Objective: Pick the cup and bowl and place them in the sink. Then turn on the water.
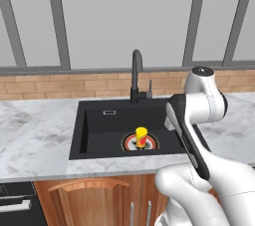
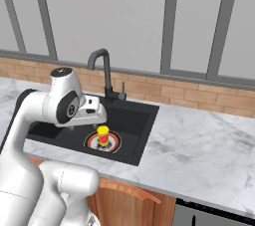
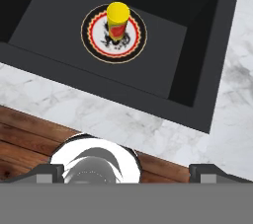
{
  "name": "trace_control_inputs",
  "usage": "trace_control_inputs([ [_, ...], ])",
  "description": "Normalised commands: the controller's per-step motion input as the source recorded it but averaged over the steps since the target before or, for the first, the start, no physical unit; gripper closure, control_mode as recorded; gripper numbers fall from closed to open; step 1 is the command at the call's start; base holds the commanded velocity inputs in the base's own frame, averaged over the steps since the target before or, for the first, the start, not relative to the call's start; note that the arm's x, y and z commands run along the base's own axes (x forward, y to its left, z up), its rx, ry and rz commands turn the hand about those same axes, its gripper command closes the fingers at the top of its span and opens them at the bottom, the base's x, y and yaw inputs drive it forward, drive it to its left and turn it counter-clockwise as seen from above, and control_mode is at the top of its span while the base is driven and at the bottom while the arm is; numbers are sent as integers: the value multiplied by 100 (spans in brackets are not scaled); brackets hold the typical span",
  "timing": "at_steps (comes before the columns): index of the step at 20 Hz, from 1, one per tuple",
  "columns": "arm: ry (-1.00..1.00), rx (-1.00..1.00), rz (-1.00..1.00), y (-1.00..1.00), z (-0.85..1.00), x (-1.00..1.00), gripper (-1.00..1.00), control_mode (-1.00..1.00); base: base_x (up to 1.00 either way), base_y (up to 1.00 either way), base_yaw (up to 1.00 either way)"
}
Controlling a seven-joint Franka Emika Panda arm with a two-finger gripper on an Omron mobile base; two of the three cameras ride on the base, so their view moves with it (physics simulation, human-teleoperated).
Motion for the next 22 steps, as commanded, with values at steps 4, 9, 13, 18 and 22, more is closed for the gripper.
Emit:
trace_control_inputs([
  [4,-30,0,0,2,-1,-66,-100,-100,0,0,0],
  [9,-19,0,0,6,-3,-57,-100,-100,0,0,0],
  [13,-1,-1,0,19,-12,-14,-100,-100,0,0,0],
  [18,4,0,1,18,-10,12,-100,-100,0,0,0],
  [22,1,0,3,2,0,0,-100,-100,0,0,0],
])
